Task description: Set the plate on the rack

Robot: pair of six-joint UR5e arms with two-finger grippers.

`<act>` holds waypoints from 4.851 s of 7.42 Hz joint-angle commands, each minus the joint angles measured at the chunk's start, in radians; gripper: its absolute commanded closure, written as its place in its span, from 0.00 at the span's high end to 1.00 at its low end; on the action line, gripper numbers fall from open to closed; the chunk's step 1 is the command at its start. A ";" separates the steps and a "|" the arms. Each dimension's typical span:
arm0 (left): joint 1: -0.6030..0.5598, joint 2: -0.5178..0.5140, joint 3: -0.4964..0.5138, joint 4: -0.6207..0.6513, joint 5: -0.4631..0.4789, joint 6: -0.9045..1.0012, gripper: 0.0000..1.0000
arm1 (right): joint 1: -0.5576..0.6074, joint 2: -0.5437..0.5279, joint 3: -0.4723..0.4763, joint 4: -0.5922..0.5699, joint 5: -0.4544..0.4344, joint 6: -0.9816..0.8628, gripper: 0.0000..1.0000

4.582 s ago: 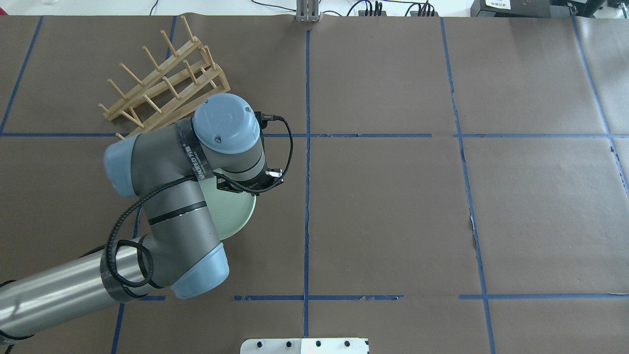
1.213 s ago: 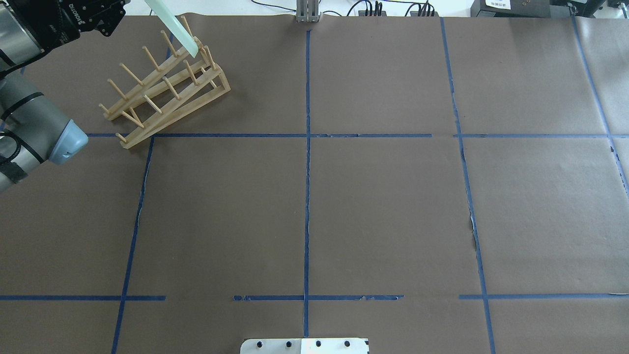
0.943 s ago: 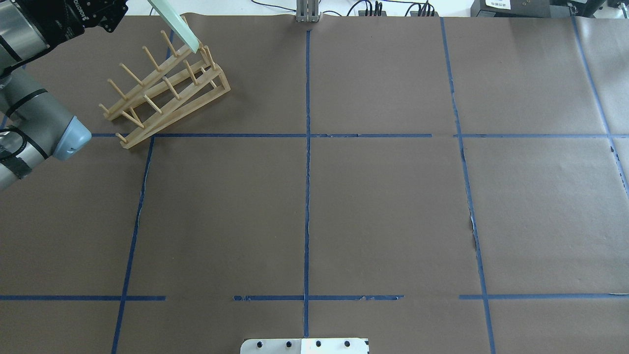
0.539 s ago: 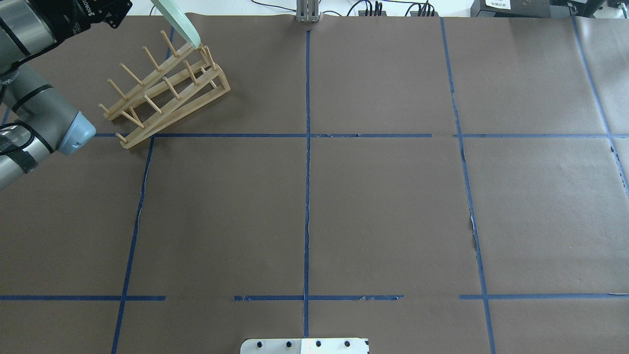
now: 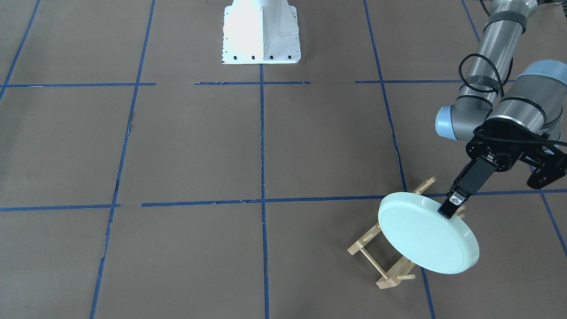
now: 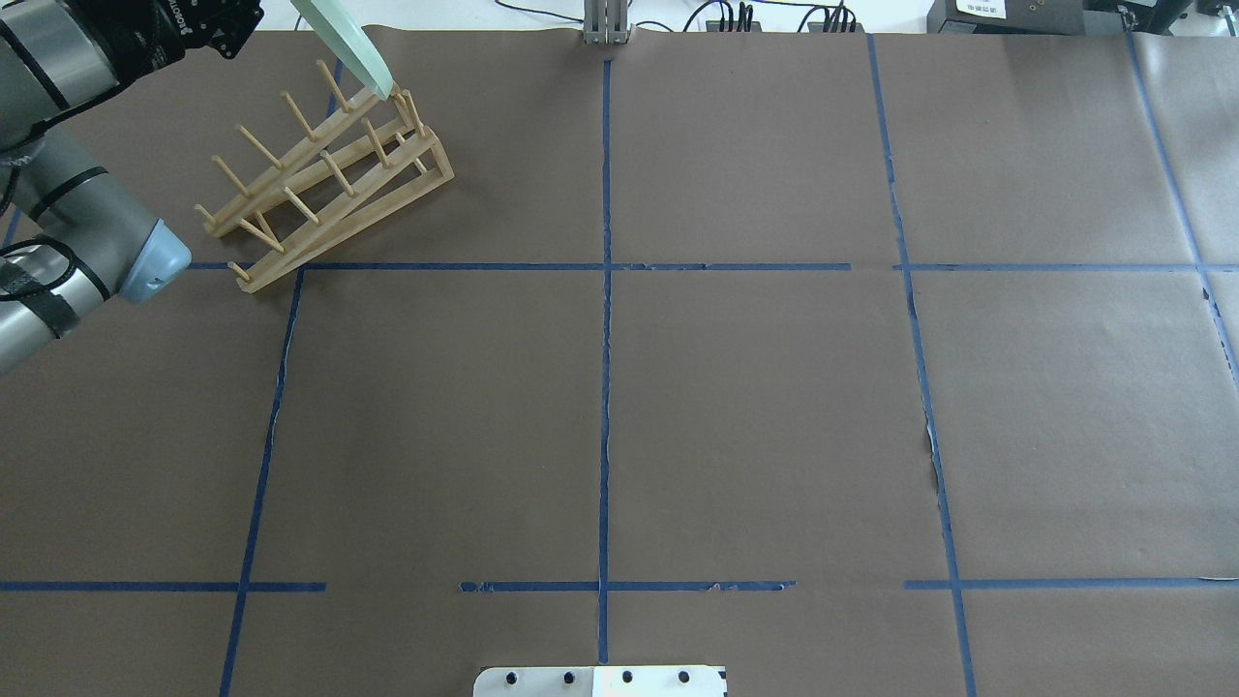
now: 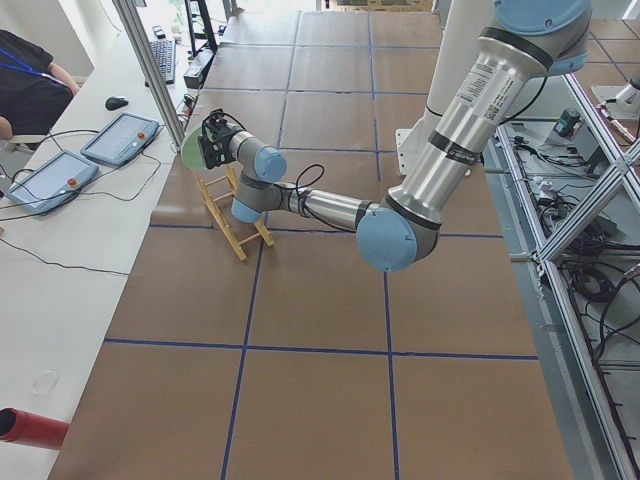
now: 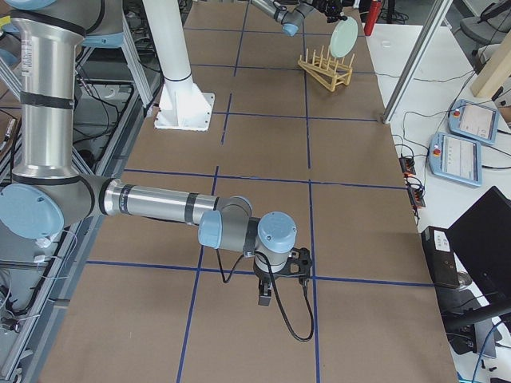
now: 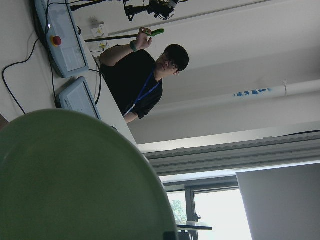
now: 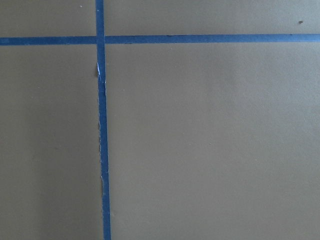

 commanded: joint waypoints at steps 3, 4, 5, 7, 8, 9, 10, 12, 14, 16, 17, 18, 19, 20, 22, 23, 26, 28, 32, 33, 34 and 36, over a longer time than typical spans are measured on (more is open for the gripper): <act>0.007 -0.026 0.065 0.000 0.008 0.000 0.00 | 0.000 0.000 0.000 0.000 0.000 0.001 1.00; 0.020 -0.026 0.075 0.000 0.021 0.000 0.00 | 0.000 0.000 0.000 0.000 0.000 0.000 1.00; 0.053 -0.026 0.083 0.000 0.057 0.002 0.00 | 0.001 0.000 0.000 0.000 0.000 0.001 1.00; 0.079 -0.026 0.083 0.000 0.073 0.002 0.00 | 0.000 0.000 0.000 0.000 0.000 0.001 1.00; 0.079 -0.024 0.089 0.000 0.073 0.002 0.00 | 0.000 0.000 0.000 0.000 0.000 0.000 1.00; 0.079 -0.022 0.089 -0.002 0.071 0.000 0.01 | 0.000 0.000 0.000 0.000 0.000 0.000 1.00; 0.077 -0.022 0.089 0.000 0.071 0.002 0.99 | 0.000 0.000 0.000 0.000 0.000 0.000 1.00; 0.076 -0.021 0.089 0.000 0.073 0.002 1.00 | 0.000 0.000 0.000 0.000 0.000 0.000 1.00; 0.076 -0.021 0.092 0.002 0.073 0.028 1.00 | 0.000 0.000 0.000 0.000 0.000 0.000 1.00; 0.076 -0.021 0.092 0.015 0.071 0.029 1.00 | 0.001 0.000 0.000 0.000 0.000 0.000 1.00; 0.074 -0.016 0.086 0.034 0.067 0.079 1.00 | 0.000 0.000 0.000 0.000 0.000 0.001 1.00; 0.065 -0.010 0.064 0.060 0.059 0.221 1.00 | 0.000 0.000 0.000 0.000 0.000 0.000 1.00; 0.059 0.046 -0.001 0.099 0.048 0.297 1.00 | 0.000 0.000 0.000 0.000 0.000 0.001 1.00; 0.030 0.068 -0.085 0.185 -0.017 0.407 1.00 | 0.000 0.000 0.000 0.000 0.000 0.001 1.00; -0.002 0.183 -0.250 0.338 -0.071 0.616 1.00 | 0.000 0.000 0.000 0.000 0.000 0.001 1.00; -0.028 0.254 -0.307 0.372 -0.100 0.719 1.00 | 0.000 0.000 0.000 0.000 0.000 0.001 1.00; -0.134 0.390 -0.531 0.730 -0.180 1.114 1.00 | 0.000 0.000 0.000 0.000 0.000 0.001 1.00; -0.148 0.477 -0.601 0.888 -0.179 1.361 1.00 | 0.000 0.000 0.000 0.000 0.000 0.001 1.00; -0.254 0.498 -0.589 1.295 -0.339 1.837 1.00 | 0.000 0.000 0.000 0.000 0.000 0.001 1.00; -0.283 0.498 -0.578 1.392 -0.375 1.920 1.00 | 0.001 0.000 0.000 0.000 0.000 0.001 1.00; -0.335 0.495 -0.541 1.482 -0.462 1.953 1.00 | 0.001 0.000 0.000 0.000 0.000 0.001 1.00; -0.431 0.501 -0.445 1.505 -0.556 2.055 1.00 | 0.000 0.000 0.000 0.000 0.000 0.001 1.00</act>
